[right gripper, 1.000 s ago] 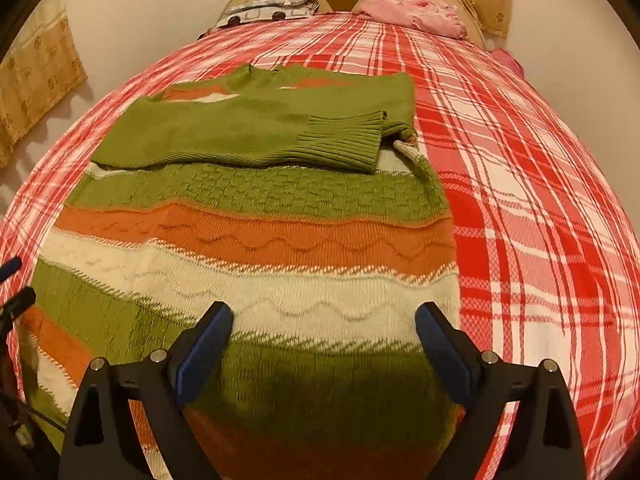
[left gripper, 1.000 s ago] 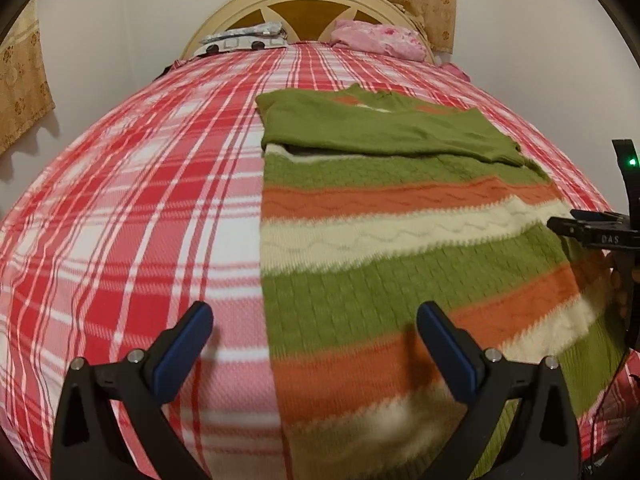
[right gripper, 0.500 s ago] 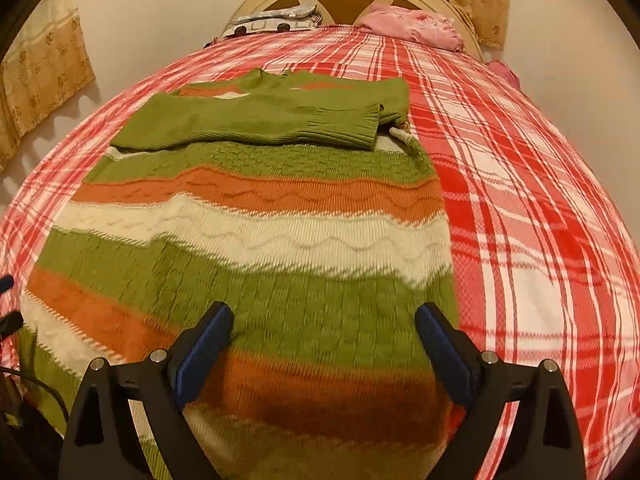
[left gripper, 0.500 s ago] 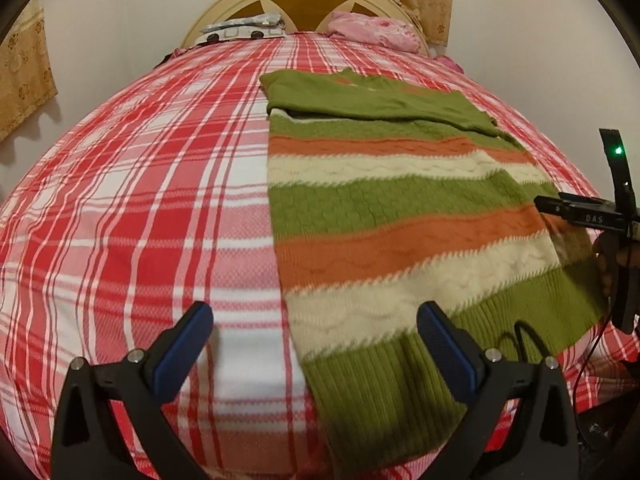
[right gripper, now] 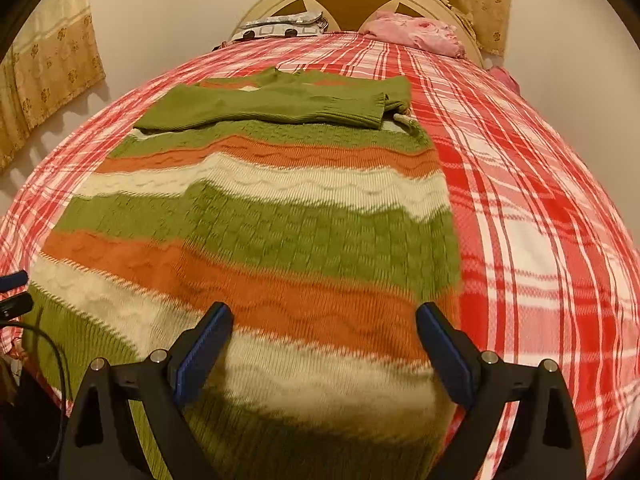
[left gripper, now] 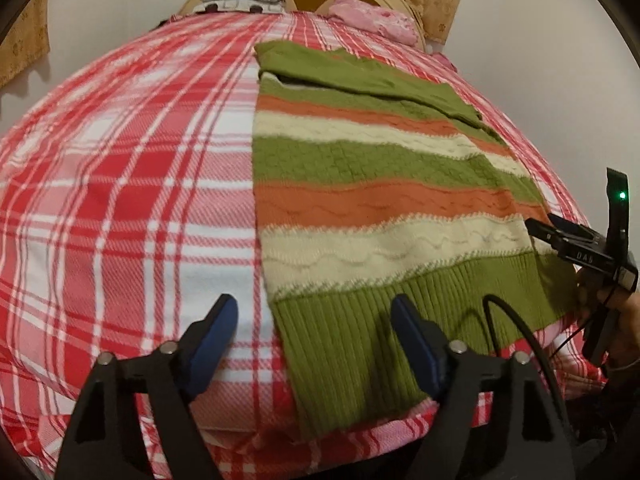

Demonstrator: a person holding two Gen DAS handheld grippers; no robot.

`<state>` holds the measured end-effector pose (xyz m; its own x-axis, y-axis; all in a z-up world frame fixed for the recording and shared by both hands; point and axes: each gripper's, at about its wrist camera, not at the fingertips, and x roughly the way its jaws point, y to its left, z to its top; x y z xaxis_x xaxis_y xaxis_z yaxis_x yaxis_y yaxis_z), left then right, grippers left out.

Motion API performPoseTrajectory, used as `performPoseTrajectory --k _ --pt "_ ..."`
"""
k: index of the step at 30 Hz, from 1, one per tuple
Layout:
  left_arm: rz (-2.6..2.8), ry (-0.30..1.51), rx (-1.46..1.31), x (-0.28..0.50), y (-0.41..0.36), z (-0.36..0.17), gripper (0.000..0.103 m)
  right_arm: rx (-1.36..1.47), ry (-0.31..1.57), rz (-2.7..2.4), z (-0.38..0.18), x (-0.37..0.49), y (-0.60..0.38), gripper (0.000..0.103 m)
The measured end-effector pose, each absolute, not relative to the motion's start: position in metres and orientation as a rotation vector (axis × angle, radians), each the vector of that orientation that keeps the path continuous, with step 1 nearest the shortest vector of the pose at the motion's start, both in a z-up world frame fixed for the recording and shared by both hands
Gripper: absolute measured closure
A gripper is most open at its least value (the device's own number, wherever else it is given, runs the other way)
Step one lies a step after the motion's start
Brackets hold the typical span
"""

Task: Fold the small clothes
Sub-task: 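Move both grippers to the green ribbed hem and grasp it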

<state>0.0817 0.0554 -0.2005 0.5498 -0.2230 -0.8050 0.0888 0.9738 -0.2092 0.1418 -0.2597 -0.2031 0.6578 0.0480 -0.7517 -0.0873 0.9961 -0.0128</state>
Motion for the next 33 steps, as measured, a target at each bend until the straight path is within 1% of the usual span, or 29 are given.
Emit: performPoseTrajectory --k 1,3,7,8,9,11,12,14,25,27,28,29,30,32,33 --pt "-0.198 0.983 -0.157 0.081 0.054 -0.202 0.029 -0.048 0.845 0.076 -0.203 0.138 -0.259 0.009" --pt "-0.227 1.008 -0.177 0.082 0.052 -0.206 0.04 -0.04 0.841 0.073 -0.204 0.132 -0.26 0.009" --pt "-0.253 1.034 -0.208 0.081 0.051 -0.212 0.041 -0.023 0.831 0.09 -0.202 0.121 -0.262 0.009" --pt "-0.253 1.032 -0.203 0.08 0.05 -0.211 0.045 -0.005 0.825 0.095 -0.201 0.118 -0.265 0.009" --pt "-0.264 1.032 -0.198 0.08 0.049 -0.211 0.054 0.014 0.813 0.097 -0.199 0.113 -0.268 0.009" --pt "-0.271 1.033 -0.183 0.077 0.045 -0.211 0.065 0.043 0.798 0.092 -0.194 0.103 -0.274 0.009" --pt "-0.277 1.031 -0.174 0.077 0.043 -0.21 0.07 0.05 0.793 0.089 -0.193 0.098 -0.277 0.009" --pt "-0.285 1.029 -0.156 0.076 0.04 -0.21 0.074 0.055 0.793 0.068 -0.191 0.088 -0.283 0.009" --pt "-0.276 1.014 -0.113 0.076 0.038 -0.211 0.074 0.095 0.871 0.06 -0.202 0.06 -0.294 0.01" --pt "-0.273 1.013 -0.113 0.075 0.038 -0.211 0.073 0.085 0.879 0.072 -0.203 0.059 -0.288 0.013" --pt "-0.272 1.013 -0.116 0.075 0.039 -0.211 0.072 0.073 0.881 0.078 -0.203 0.059 -0.285 0.024" --pt "-0.273 1.013 -0.121 0.075 0.039 -0.212 0.072 0.065 0.88 0.087 -0.202 0.058 -0.283 0.042" --pt "-0.274 1.012 -0.122 0.076 0.04 -0.212 0.072 0.066 0.881 0.09 -0.202 0.057 -0.283 0.049" --pt "-0.276 1.006 -0.117 0.075 0.039 -0.212 0.072 0.087 0.877 0.097 -0.202 0.057 -0.288 0.069" --pt "-0.279 1.002 -0.113 0.074 0.039 -0.212 0.074 0.097 0.874 0.094 -0.202 0.056 -0.292 0.073"
